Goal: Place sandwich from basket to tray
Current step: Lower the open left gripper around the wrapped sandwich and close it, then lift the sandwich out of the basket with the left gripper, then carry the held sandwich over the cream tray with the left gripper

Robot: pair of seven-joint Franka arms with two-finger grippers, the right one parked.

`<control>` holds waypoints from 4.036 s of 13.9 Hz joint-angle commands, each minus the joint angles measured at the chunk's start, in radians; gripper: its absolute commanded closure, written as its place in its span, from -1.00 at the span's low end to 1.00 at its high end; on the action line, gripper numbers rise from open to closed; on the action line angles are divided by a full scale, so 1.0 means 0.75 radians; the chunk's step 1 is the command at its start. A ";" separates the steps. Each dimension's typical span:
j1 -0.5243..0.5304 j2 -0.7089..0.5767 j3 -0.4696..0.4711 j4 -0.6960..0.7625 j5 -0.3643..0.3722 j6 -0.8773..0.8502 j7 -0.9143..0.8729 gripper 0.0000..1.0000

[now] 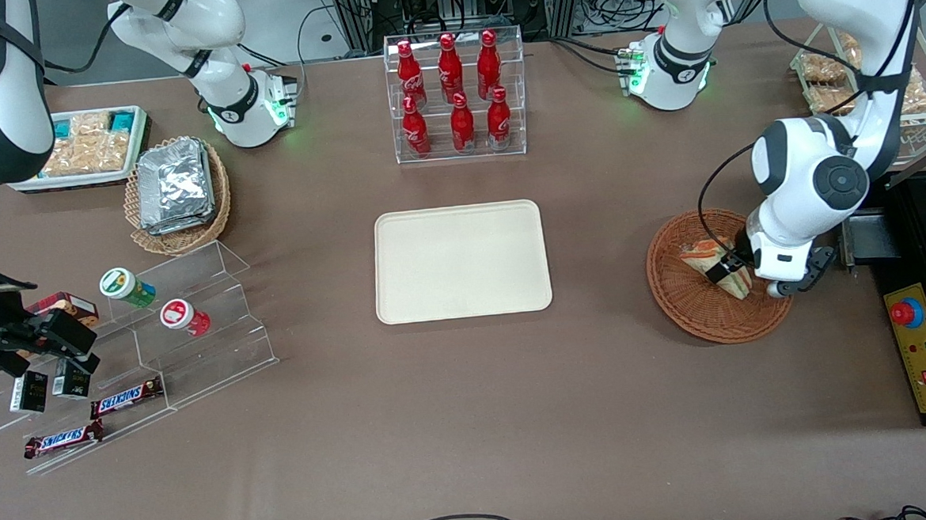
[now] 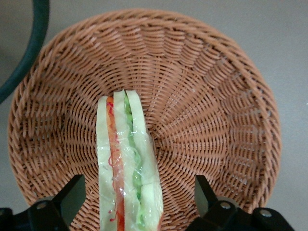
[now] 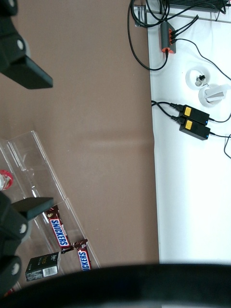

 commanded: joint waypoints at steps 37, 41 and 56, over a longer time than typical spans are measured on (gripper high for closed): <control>-0.661 0.127 -0.174 0.531 0.238 -0.483 -0.054 1.00; -0.790 0.227 -0.172 0.529 0.244 -0.362 -0.150 1.00; -0.966 0.448 -0.174 0.512 0.236 -0.171 -0.244 -0.51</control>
